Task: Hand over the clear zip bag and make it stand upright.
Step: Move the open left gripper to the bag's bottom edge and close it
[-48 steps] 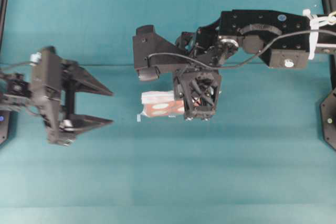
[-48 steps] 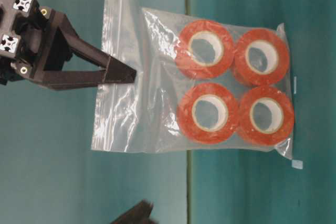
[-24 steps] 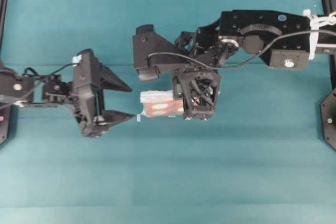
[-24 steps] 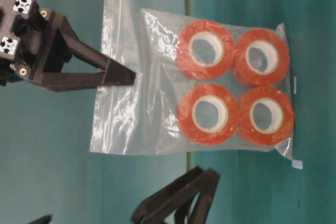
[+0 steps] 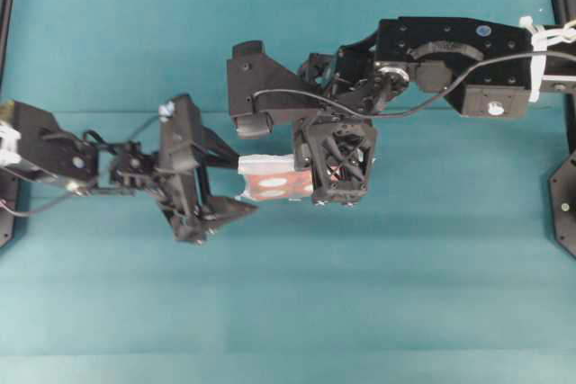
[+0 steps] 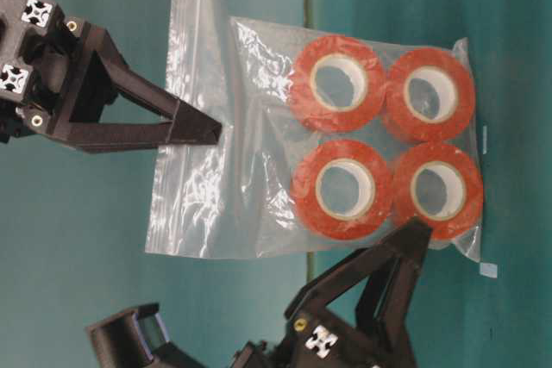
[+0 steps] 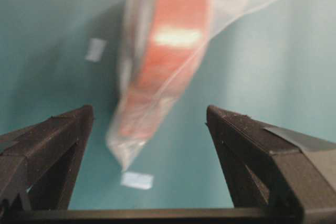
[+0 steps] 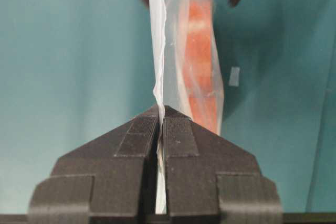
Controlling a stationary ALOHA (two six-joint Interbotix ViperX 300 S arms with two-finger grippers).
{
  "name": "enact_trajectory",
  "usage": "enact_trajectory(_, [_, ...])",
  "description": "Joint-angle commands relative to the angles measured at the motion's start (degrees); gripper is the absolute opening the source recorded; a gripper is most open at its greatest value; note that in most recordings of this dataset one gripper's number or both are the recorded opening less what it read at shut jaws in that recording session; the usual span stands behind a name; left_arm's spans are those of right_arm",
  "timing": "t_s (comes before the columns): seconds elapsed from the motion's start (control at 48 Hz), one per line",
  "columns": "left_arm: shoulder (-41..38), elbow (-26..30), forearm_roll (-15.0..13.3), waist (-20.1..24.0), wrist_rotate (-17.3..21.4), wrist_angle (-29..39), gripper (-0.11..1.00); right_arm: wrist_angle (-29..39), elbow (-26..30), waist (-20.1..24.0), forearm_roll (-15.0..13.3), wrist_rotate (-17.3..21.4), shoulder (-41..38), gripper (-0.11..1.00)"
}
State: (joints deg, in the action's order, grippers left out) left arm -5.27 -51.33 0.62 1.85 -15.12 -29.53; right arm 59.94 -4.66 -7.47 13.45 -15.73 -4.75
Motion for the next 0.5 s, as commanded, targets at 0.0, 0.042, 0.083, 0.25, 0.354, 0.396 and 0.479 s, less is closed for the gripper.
enact_trajectory(0.0, [-1.1, 1.8, 0.1, 0.1, 0.0, -0.7, 0.94, -0.3, 0.4, 0.2, 0.3, 0.4, 1.4, 0.02])
enact_trajectory(0.042, [-1.8, 1.9, 0.0, 0.4, 0.1, -0.7, 0.94, -0.3, 0.4, 0.2, 0.3, 0.4, 1.4, 0.02])
enact_trajectory(0.083, [-2.4, 2.1, 0.0, 0.9, 0.3, -1.0, 0.94, -0.3, 0.4, 0.2, 0.3, 0.4, 1.4, 0.02])
enact_trajectory(0.25, [-4.7, 3.4, 0.1, 2.5, 0.5, -3.6, 0.94, -0.1, 0.4, 0.2, 0.4, 0.5, 1.4, 0.02])
enact_trajectory(0.354, [-6.1, 4.8, 0.1, 3.0, 0.5, -4.0, 0.94, 0.0, 0.4, 0.2, 0.3, 0.6, 1.4, 0.02])
enact_trajectory(0.396, [-6.6, 5.5, 0.0, 3.0, 0.5, -4.0, 0.94, 0.0, 0.4, 0.2, 0.3, 0.6, 1.4, 0.02])
enact_trajectory(0.479, [-7.8, 6.9, 0.0, 3.0, 0.6, -4.0, 0.94, 0.0, 0.4, 0.2, 0.3, 0.7, 1.4, 0.02])
